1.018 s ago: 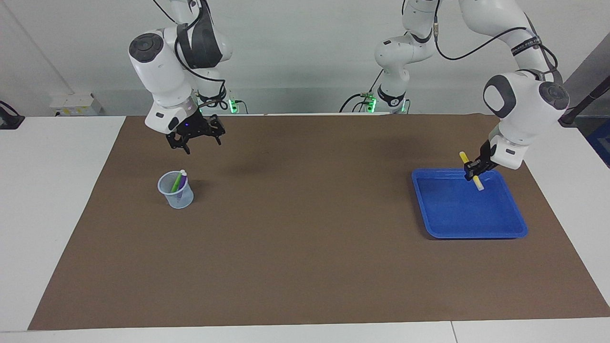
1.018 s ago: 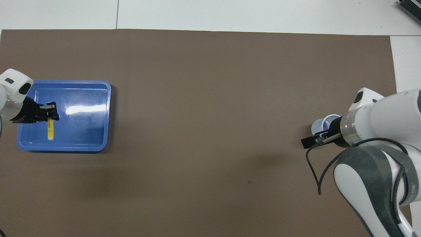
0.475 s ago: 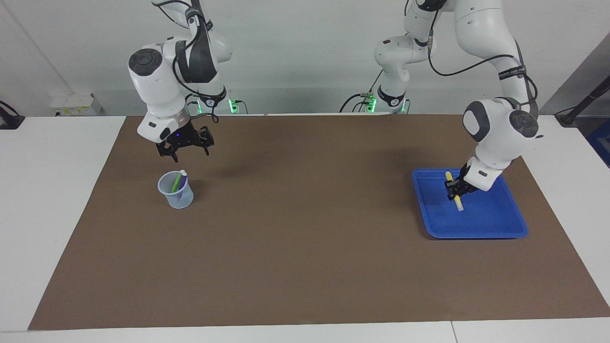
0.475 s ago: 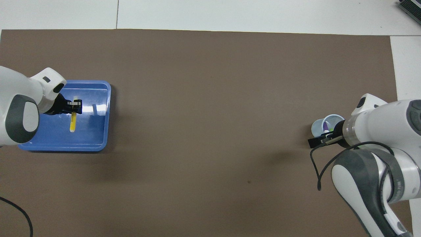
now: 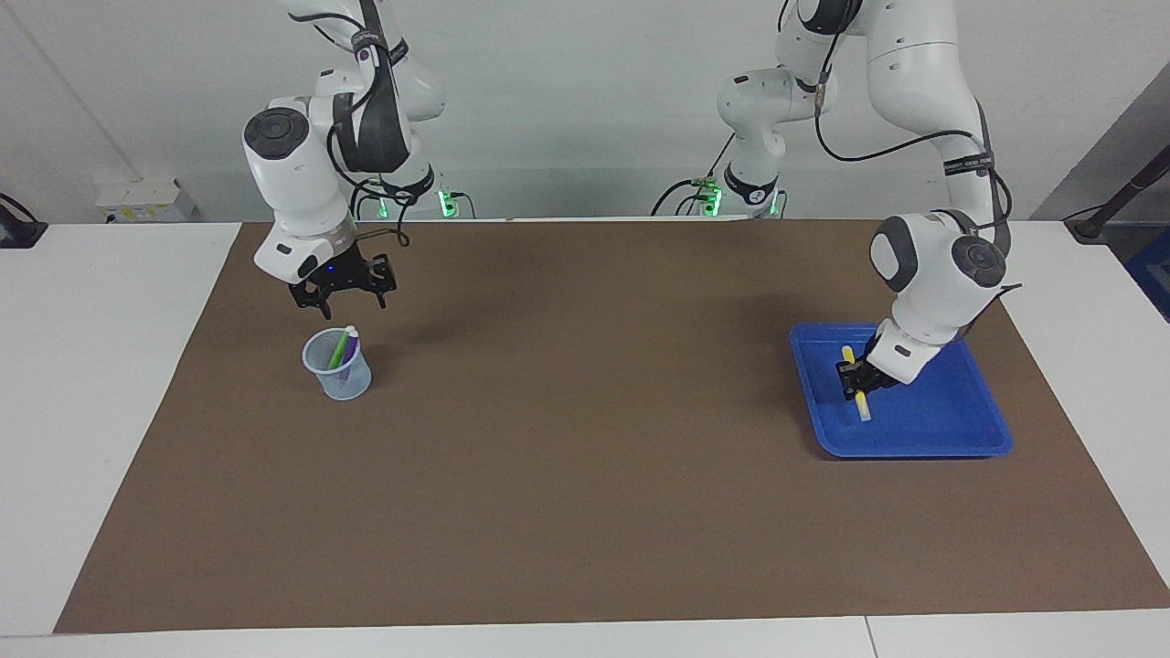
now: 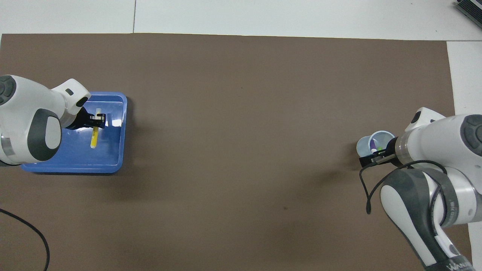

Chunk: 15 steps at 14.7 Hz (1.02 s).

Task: Right arm passes pens to left for tray arrangement
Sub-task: 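Lower the yellow pen into the blue tray with the left gripper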

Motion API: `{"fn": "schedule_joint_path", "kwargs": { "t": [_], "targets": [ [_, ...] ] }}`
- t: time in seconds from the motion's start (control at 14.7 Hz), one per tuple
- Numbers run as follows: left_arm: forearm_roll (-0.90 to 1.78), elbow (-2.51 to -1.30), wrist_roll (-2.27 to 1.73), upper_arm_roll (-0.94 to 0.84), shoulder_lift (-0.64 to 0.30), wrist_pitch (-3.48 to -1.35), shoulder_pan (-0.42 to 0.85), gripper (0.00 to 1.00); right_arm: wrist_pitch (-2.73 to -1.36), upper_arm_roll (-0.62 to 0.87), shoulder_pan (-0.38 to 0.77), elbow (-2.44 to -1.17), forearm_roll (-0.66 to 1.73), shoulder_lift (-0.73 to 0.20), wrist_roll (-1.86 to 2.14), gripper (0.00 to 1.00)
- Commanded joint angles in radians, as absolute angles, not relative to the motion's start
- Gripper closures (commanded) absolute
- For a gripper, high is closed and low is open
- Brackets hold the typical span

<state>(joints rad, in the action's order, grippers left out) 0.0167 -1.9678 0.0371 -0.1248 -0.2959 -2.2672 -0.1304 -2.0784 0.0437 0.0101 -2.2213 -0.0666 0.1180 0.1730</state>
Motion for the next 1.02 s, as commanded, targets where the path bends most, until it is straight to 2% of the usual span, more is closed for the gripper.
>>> {"fn": "schedule_joint_path", "kwargs": {
  "t": [0.0, 0.14, 0.27, 0.34, 0.48, 0.61, 0.75, 0.95],
  "targets": [
    [-0.002, -1.996, 0.048, -0.117, -0.299, -2.307, -0.132, 1.00, -2.121, 0.054, -0.017, -2.230, -0.094, 0.084, 0.176, 0.07],
    [-0.002, -2.022, 0.048, -0.115, -0.296, -2.332, -0.129, 1.00, -2.141, 0.054, -0.017, -2.230, -0.094, 0.071, 0.178, 0.08],
    [-0.002, -2.022, 0.044, -0.115, -0.296, -2.324, -0.124, 0.80, -2.155, 0.054, -0.018, -2.230, -0.095, 0.058, 0.178, 0.09],
    [-0.002, -2.022, 0.044, -0.115, -0.295, -2.319, -0.126, 0.76, -2.155, 0.054, -0.018, -2.230, -0.101, 0.055, 0.176, 0.11],
    [-0.002, -2.022, 0.044, -0.115, -0.295, -2.315, -0.123, 0.63, -2.154, 0.054, -0.018, -2.230, -0.103, 0.055, 0.176, 0.17],
    [-0.002, -2.022, 0.044, -0.115, -0.293, -2.298, -0.123, 0.50, -2.154, 0.054, -0.018, -2.236, -0.103, 0.055, 0.175, 0.30],
    [-0.002, -2.002, 0.041, -0.115, -0.288, -2.245, -0.123, 0.47, -2.155, 0.054, -0.018, -2.247, -0.103, 0.057, 0.173, 0.46],
    [0.006, -1.938, 0.035, -0.117, -0.272, -2.122, -0.130, 0.47, -2.158, 0.054, -0.018, -2.261, -0.103, 0.057, 0.170, 0.46]
  ]
}}
